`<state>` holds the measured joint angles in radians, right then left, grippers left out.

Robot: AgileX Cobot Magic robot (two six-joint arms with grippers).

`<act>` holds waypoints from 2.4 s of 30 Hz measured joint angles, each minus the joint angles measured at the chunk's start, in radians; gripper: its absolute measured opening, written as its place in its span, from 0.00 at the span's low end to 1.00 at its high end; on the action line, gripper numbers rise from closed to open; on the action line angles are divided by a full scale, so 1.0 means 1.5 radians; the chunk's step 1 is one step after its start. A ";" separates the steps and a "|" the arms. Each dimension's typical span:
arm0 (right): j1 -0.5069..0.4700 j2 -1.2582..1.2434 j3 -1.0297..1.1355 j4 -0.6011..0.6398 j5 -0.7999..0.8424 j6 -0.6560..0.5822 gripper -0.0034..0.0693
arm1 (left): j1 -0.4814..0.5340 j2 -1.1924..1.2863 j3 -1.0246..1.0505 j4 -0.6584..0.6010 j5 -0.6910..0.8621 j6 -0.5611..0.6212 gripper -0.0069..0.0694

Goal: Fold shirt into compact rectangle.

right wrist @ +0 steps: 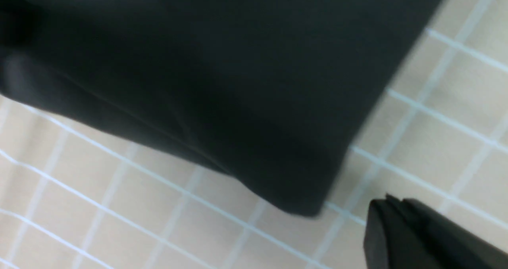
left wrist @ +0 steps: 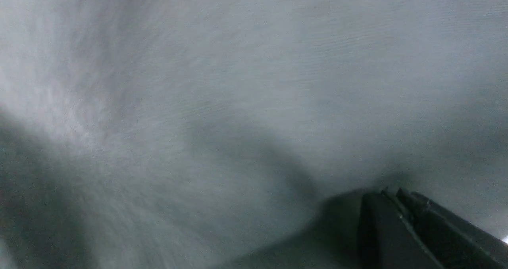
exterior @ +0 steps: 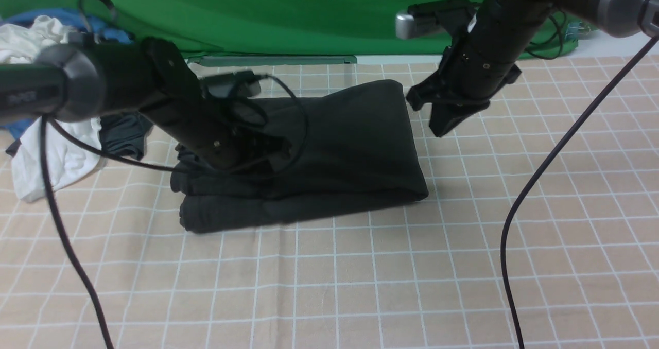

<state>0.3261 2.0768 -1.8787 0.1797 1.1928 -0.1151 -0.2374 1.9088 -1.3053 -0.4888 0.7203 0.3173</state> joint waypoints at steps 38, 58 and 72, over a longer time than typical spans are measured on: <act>0.033 0.102 0.018 0.024 -0.004 0.008 0.20 | 0.013 -0.620 0.349 0.116 0.063 -0.114 0.12; 0.018 -0.080 0.261 -0.124 0.011 0.091 0.50 | 0.013 -0.623 0.349 0.106 0.063 -0.117 0.12; 0.018 -0.524 0.264 -0.134 -0.045 0.088 0.11 | 0.013 -0.636 0.351 0.108 0.087 -0.100 0.12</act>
<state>0.3523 1.2905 -1.4827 -0.0218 1.1255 0.0168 -0.2186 0.9542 -0.7791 -0.3269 0.8514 0.1668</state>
